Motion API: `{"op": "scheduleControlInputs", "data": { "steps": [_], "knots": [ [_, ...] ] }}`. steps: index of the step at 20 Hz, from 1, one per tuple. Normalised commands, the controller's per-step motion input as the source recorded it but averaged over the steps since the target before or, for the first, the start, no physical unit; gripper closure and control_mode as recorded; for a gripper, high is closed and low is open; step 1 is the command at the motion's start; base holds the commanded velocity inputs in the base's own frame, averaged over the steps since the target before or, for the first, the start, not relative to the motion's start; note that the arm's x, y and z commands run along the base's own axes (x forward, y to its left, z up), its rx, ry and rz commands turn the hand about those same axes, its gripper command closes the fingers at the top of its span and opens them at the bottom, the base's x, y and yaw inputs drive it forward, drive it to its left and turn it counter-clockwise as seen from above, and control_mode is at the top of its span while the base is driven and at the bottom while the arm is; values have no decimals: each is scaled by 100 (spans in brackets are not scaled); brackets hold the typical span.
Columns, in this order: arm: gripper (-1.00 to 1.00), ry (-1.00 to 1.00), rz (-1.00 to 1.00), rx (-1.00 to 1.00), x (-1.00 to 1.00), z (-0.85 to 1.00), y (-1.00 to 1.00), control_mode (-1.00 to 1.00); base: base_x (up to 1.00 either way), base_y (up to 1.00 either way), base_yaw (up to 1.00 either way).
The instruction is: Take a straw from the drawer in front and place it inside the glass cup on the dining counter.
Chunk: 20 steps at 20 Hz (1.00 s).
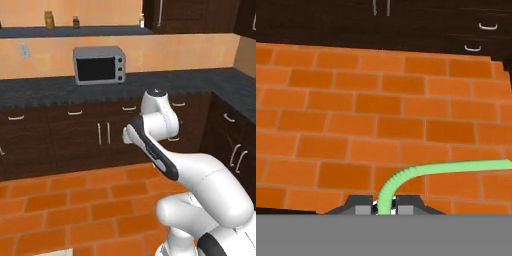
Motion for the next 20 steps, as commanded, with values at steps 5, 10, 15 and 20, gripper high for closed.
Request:
{"op": "scheduleControlInputs", "data": {
  "steps": [5, 10, 15, 20],
  "knots": [
    [100, 0, 0, 0, 0, 0, 0, 100, 100, 5, 46],
    [100, 0, 0, 0, 0, 0, 0, 100, 100, 0, 70],
    [100, 0, 0, 0, 0, 0, 0, 100, 100, 0, 72],
    [100, 0, 0, 0, 0, 0, 0, 100, 100, 3, 67]
  ]
}}
